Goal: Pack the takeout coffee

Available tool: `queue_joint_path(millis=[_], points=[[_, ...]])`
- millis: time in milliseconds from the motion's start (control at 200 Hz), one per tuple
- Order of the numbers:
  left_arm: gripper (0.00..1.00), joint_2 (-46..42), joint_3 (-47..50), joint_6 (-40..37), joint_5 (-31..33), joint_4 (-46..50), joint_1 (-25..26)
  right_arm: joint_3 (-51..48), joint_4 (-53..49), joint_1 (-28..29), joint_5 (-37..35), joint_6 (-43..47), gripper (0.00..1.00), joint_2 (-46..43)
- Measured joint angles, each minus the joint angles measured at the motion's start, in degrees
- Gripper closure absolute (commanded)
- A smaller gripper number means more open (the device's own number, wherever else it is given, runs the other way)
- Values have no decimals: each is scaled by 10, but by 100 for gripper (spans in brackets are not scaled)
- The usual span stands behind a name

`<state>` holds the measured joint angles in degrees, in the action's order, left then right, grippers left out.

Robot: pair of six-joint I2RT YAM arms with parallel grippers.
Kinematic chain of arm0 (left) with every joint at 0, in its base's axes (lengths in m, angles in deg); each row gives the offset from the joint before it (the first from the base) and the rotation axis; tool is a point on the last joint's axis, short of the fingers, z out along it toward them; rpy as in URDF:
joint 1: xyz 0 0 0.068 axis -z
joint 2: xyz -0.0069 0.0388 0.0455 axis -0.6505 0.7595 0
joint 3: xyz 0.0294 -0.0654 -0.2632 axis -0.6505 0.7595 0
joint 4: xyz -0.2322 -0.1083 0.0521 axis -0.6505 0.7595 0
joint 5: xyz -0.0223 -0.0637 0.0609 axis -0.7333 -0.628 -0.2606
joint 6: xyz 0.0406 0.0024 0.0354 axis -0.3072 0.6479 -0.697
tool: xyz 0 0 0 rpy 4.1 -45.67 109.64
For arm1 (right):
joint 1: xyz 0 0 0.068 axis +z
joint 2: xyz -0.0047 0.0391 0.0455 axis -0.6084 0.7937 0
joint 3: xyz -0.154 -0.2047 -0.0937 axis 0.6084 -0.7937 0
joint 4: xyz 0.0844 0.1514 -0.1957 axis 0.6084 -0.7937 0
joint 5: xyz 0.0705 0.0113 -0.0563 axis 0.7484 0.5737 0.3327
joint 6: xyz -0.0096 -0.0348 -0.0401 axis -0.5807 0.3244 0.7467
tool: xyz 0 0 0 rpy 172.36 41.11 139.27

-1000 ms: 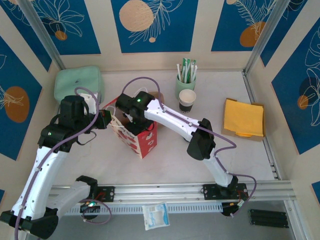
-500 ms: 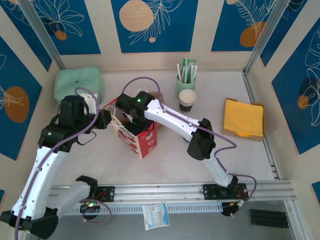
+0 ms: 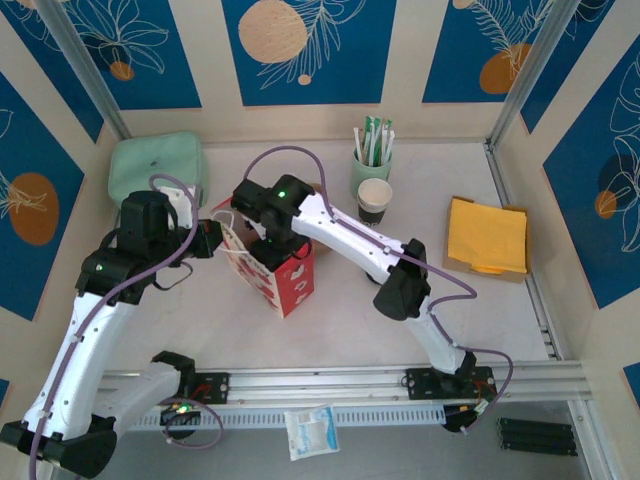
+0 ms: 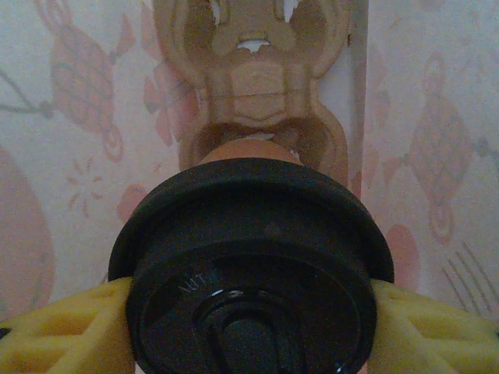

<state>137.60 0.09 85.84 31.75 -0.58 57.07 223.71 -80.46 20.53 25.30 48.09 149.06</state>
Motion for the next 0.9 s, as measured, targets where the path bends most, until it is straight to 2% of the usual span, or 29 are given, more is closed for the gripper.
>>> queue_joint_path(millis=[280, 895], points=[[100, 0, 0, 0, 0, 0, 0, 12, -34, 1, 4, 1, 47, 18], [100, 0, 0, 0, 0, 0, 0, 12, -43, 1, 8, 2, 47, 32]])
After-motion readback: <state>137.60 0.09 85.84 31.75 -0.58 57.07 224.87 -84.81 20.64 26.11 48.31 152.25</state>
